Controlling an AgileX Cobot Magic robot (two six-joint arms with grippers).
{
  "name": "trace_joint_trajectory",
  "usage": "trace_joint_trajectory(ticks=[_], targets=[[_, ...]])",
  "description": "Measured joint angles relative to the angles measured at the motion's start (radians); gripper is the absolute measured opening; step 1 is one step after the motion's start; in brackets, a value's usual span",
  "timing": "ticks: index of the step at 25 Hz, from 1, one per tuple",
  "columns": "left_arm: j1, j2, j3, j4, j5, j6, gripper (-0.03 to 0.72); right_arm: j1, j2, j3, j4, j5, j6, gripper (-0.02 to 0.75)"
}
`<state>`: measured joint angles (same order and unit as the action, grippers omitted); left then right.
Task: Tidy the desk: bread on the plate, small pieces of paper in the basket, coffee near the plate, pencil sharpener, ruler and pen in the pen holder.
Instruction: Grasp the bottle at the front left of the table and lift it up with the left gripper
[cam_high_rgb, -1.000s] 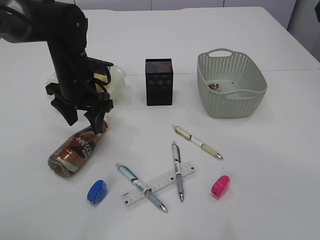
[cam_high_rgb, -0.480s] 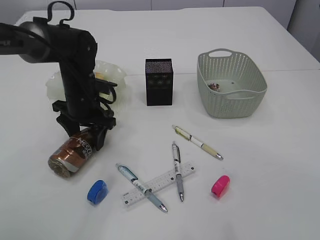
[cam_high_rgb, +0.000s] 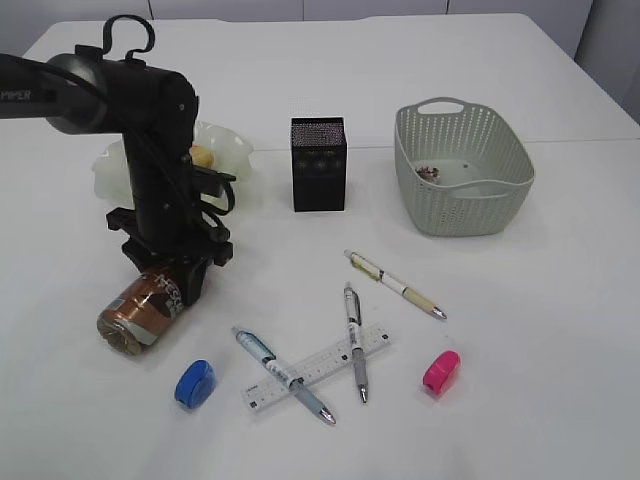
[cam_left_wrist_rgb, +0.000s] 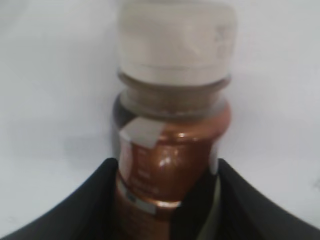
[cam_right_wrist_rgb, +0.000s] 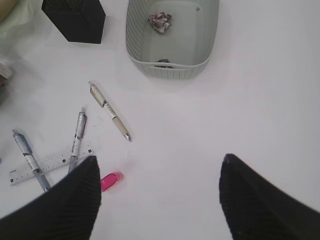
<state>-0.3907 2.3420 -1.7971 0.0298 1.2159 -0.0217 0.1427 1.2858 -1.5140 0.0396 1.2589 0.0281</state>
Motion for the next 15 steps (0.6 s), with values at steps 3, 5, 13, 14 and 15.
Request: trace_joint_trajectory(ticks=[3,5,13,14,15], targets=[[0.000,0.000,-0.001,0.000,0.000,0.000,0.344,0.000,0.000,0.000,-0.002,0.000,0.000,0.572],[0.000,0.000,-0.001,0.000,0.000,0.000,0.341,0.000,0.000,0.000,-0.001,0.000,0.000,0.572],[0.000,-0.062,0.011,-0.006,-0.009,0.022,0.335,0.000,0.000,0.000,-0.001,0.000,0.000,0.572],[0.000,-0.089,0.018,-0.006,-0.009,0.022,0.335,0.000,0.000,0.000,-0.001,0.000,0.000,0.572],[0.002,-0.118,0.027,-0.008,-0.009,0.022,0.335,0.000,0.000,0.000,-0.001,0.000,0.000,0.572]])
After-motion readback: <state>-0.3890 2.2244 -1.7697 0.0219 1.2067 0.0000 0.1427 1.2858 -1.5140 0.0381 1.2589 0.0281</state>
